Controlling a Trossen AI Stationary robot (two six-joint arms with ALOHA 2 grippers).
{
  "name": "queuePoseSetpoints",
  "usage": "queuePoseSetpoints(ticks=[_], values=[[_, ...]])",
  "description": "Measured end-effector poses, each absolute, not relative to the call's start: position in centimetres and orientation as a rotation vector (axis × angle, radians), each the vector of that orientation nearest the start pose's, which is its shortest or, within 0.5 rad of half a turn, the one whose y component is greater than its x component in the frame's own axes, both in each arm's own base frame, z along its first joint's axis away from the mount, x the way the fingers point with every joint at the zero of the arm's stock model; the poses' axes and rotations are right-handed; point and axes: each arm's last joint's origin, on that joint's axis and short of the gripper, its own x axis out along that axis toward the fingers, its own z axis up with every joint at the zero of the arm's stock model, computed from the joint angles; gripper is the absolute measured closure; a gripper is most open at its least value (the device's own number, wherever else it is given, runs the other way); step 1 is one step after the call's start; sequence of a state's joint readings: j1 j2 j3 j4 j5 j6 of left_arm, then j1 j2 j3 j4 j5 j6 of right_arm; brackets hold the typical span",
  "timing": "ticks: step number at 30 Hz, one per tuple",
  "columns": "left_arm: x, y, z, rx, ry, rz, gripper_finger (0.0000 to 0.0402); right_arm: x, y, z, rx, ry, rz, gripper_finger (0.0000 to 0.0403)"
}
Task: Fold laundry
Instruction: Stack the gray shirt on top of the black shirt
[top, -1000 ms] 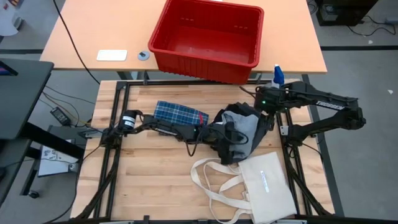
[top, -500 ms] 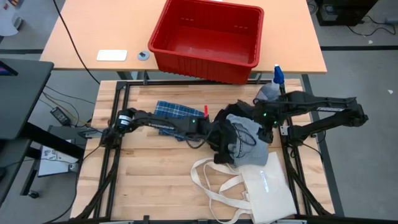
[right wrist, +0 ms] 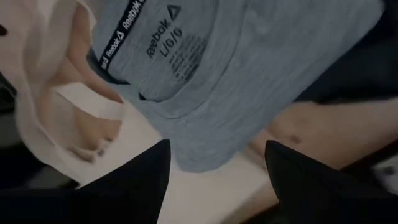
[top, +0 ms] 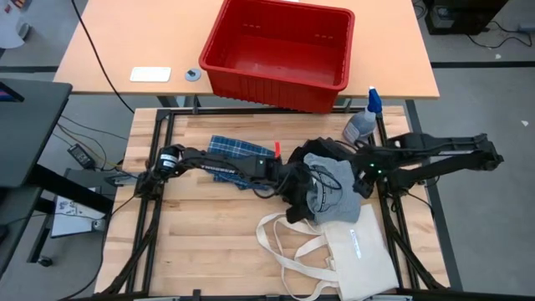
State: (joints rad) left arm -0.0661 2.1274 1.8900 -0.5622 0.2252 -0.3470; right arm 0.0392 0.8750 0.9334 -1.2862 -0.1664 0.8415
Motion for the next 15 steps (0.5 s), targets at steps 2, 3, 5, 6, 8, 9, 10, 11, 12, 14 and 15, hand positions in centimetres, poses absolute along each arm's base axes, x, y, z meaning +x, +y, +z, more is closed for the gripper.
queuePoseSetpoints(ticks=[2,3,5,6,8,9,10,11,12,14,15], values=[[47.8,-3.7,25.5,-0.426,0.842,-0.127,0.0164,11.9,1.2,28.2,0.877,1.2,-0.362,0.0135],[48.0,-3.7,25.2,-0.449,0.819,-0.122,0.0163,11.7,1.2,27.8,0.915,1.188,-0.382,0.0135],[48.2,-3.4,24.1,-0.504,0.795,-0.104,0.016,11.3,1.3,26.7,0.983,1.177,-0.421,0.0135],[48.2,-3.2,23.4,-0.545,0.788,-0.093,0.0157,11.2,1.4,26.2,1.007,1.177,-0.431,0.0134],[48.3,-2.8,22.0,-0.639,0.753,-0.081,0.0152,11.1,1.5,25.3,1.042,1.163,-0.432,0.0132],[48.3,-2.6,21.3,-0.689,0.725,-0.073,0.0149,11.1,1.6,24.9,1.057,1.152,-0.43,0.0131],[48.4,-2.4,20.8,-0.736,0.69,-0.068,0.0145,11.1,1.7,24.6,1.068,1.137,-0.422,0.013],[48.4,-2.1,20.4,-0.783,0.657,-0.063,0.014,11.2,1.7,24.4,1.079,1.123,-0.416,0.0129],[48.4,-2.0,20.2,-0.824,0.627,-0.059,0.0135,11.2,1.8,24.1,1.088,1.116,-0.413,0.0127],[48.5,-1.8,20.1,-0.883,0.602,-0.05,0.0122,11.0,1.8,23.7,1.101,1.116,-0.418,0.0123],[48.4,-1.8,20.0,-0.893,0.608,-0.044,0.0114,11.0,1.9,23.6,1.104,1.119,-0.419,0.0121]])
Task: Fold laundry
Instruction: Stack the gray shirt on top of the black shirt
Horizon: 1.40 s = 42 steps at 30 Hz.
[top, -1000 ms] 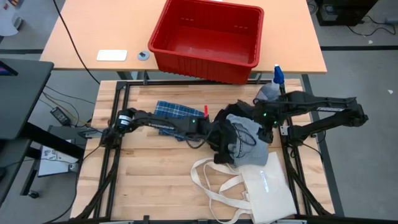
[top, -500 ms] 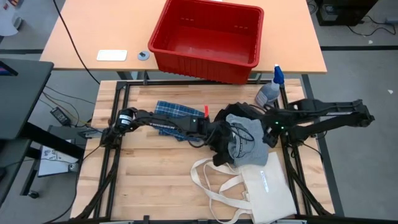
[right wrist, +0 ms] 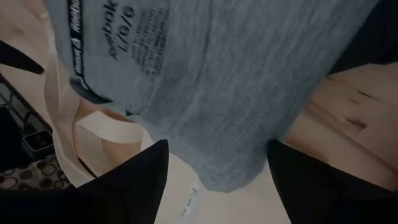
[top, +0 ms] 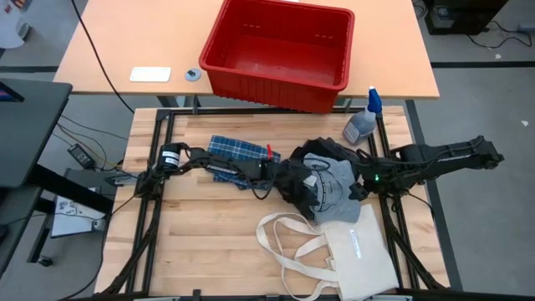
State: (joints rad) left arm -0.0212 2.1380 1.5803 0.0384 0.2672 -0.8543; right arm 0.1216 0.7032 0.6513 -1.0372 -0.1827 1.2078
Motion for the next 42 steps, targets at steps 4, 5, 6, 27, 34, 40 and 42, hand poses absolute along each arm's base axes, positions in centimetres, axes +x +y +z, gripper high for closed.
queuePoseSetpoints(ticks=[4,5,6,27,34,40,42], values=[[48.1,-2.6,19.6,-0.919,0.67,-0.043,0.0073,10.7,2.0,23.7,1.104,1.117,-0.4,0.0113],[48.1,-2.7,19.7,-0.944,0.675,-0.05,0.0062,10.7,2.0,23.7,1.106,1.113,-0.396,0.0111],[48.0,-3.0,19.9,-0.981,0.683,-0.057,0.0053,10.6,2.1,23.7,1.11,1.11,-0.393,0.011],[48.5,-4.5,19.6,-1.147,0.494,0.243,0.0038,10.8,2.1,23.8,1.054,1.044,-0.421,0.0108],[48.6,-4.4,19.9,-1.123,0.461,0.238,0.0038,11.0,2.0,23.9,1.046,1.008,-0.428,0.0108],[48.9,-4.2,19.1,-1.102,0.462,0.25,0.0039,11.1,2.0,23.6,1.023,1.037,-0.474,0.0108],[49.1,-4.0,18.2,-1.124,0.467,0.259,0.0043,11.1,2.0,23.5,1.021,1.057,-0.481,0.0108]])
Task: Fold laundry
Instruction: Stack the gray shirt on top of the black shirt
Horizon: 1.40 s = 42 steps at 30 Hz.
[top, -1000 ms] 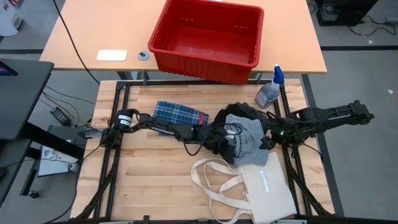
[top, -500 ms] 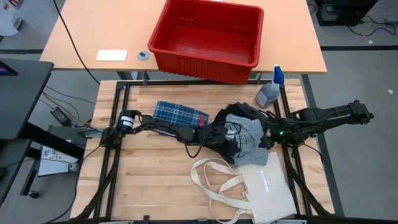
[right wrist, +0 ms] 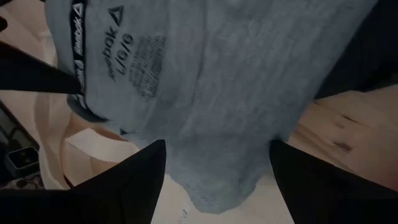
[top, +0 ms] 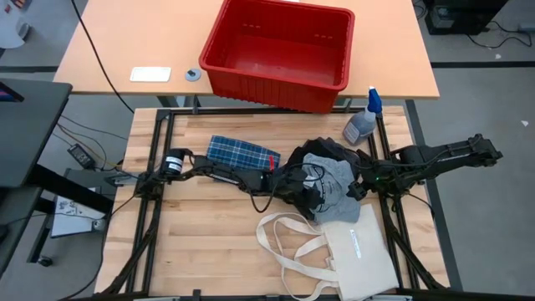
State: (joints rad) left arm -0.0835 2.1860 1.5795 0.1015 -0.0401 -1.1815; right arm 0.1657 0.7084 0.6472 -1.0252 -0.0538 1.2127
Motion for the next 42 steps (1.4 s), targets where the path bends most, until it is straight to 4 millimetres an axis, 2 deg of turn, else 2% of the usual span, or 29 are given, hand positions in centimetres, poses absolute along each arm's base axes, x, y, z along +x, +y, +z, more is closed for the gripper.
queuePoseSetpoints(ticks=[4,7,9,13,14,17,19,24,28,30,33,37,42], values=[[49.8,-3.5,17.7,-1.156,0.42,0.232,0.0058,11.2,2.1,23.4,1.022,1.069,-0.479,0.0108],[49.9,-3.2,17.6,-1.128,0.446,0.204,0.0108,11.3,2.1,23.4,1.025,1.072,-0.474,0.0108],[49.8,-3.0,17.5,-1.127,0.466,0.2,0.0175,11.4,2.1,23.4,1.027,1.072,-0.468,0.0108],[49.9,-3.0,17.6,-1.13,0.449,0.184,0.035,11.4,2.1,23.4,1.027,1.064,-0.462,0.0108],[49.9,-3.0,17.7,-1.13,0.445,0.182,0.0372,11.4,2.1,23.4,1.027,1.064,-0.462,0.0108],[49.8,-3.0,18.1,-1.121,0.453,0.184,0.0382,11.4,2.1,23.4,1.027,1.063,-0.462,0.011],[49.2,-2.9,19.1,-1.083,0.477,0.189,0.0385,11.3,2.1,23.5,1.03,1.061,-0.458,0.0114],[46.6,-2.1,24.1,-0.937,0.531,0.21,0.0391,11.4,2.1,24.3,1.059,1.021,-0.437,0.0127],[44.6,-0.2,26.6,-0.834,0.59,0.22,0.0391,12.2,2.3,24.6,1.062,1.009,-0.384,0.0133],[43.8,0.9,26.7,-0.788,0.667,0.22,0.0391,12.6,2.4,24.4,1.046,1.016,-0.38,0.0133],[43.1,2.4,25.1,-0.68,0.805,0.243,0.0391,13.4,2.5,23.9,1.004,1.048,-0.381,0.0133],[44.2,3.7,24.3,-0.644,0.743,0.191,0.0382,14.4,2.6,23.2,0.959,1.086,-0.406,0.0133],[44.8,4.2,24.5,-0.621,0.672,0.163,0.0331,14.2,2.5,23.4,0.96,1.065,-0.414,0.0133]])
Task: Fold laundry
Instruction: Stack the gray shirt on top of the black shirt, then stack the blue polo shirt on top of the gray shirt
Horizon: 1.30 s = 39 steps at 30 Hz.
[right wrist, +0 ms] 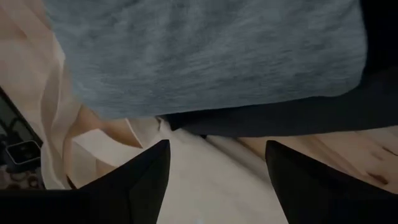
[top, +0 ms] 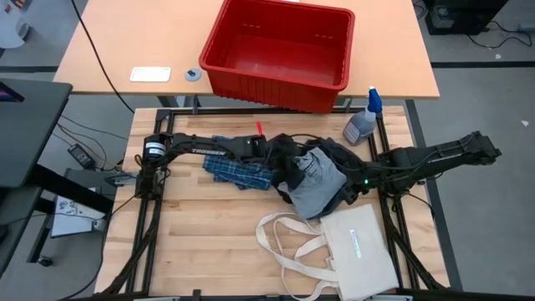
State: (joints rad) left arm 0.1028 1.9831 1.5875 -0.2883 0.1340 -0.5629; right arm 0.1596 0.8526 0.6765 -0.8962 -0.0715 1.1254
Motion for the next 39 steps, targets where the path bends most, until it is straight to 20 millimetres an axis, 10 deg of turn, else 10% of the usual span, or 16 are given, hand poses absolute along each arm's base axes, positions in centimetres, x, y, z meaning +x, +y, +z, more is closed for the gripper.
queuePoseSetpoints(ticks=[10,16,22,30,39], values=[[42.2,3.9,26.3,-0.561,0.81,0.144,0.0171,12.8,2.2,26.0,0.952,1.114,-0.451,0.0134],[37.7,4.1,28.7,-0.395,1.007,0.253,0.0145,13.6,1.6,28.7,0.874,1.118,-0.493,0.0134],[33.7,6.9,30.5,-0.293,1.0,0.281,0.0181,18.0,-0.1,30.1,0.758,0.957,-0.438,0.0134],[28.0,14.1,27.7,-0.374,1.106,0.402,0.0208,23.4,-4.0,34.0,0.566,0.777,-0.462,0.0134],[26.8,20.0,23.6,-0.378,1.187,0.297,0.0132,31.3,-11.2,33.7,0.469,0.675,-0.279,0.0134]])
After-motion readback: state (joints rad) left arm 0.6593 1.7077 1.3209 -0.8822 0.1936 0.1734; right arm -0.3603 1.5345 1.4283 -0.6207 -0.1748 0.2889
